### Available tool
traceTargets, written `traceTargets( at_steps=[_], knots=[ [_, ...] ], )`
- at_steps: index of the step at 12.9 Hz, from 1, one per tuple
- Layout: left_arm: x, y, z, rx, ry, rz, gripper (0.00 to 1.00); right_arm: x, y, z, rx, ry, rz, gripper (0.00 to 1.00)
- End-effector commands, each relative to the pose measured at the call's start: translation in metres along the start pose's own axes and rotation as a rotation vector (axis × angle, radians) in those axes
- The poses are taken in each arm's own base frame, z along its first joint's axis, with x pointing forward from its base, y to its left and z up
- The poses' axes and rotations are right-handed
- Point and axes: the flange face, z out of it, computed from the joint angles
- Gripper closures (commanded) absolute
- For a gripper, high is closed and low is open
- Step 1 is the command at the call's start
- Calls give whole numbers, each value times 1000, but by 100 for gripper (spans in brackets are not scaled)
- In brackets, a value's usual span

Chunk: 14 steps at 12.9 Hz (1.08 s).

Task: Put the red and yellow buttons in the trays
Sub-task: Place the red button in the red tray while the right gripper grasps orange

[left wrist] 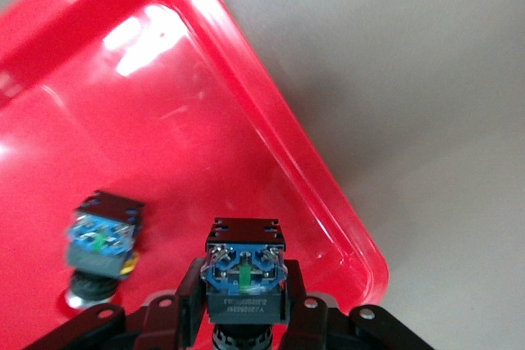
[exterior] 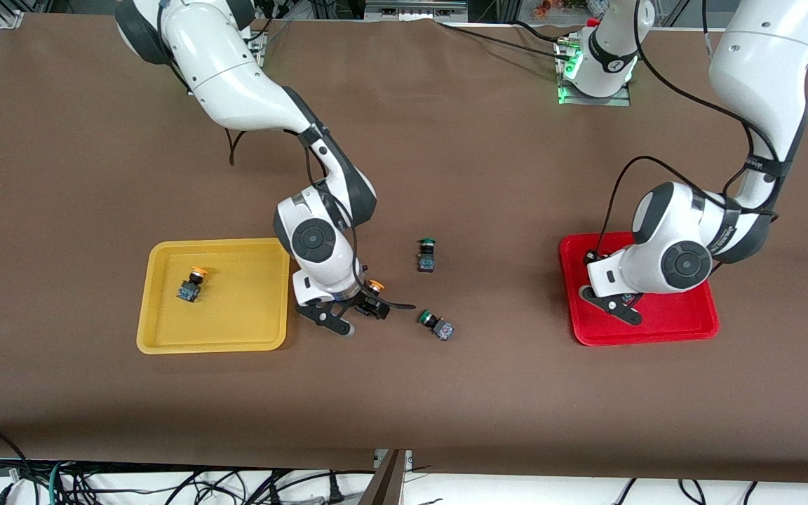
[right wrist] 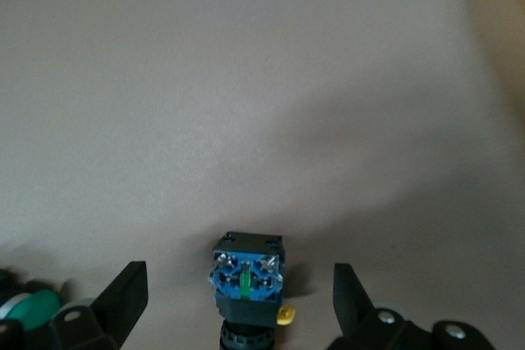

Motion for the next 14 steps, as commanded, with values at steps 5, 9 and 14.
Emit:
traceTargets(
  at_steps=[5, 9, 14],
  knots=[
    [1, -4, 35, 58, 12, 73, 91, -14, -7, 17, -39, 55, -84, 54],
    [0, -6, 33, 63, 22, 72, 11, -13, -6, 17, -47, 50, -87, 100],
    [-16, 3, -52, 131, 43, 16, 0, 28, 17, -45, -135, -31, -182, 100]
  ],
)
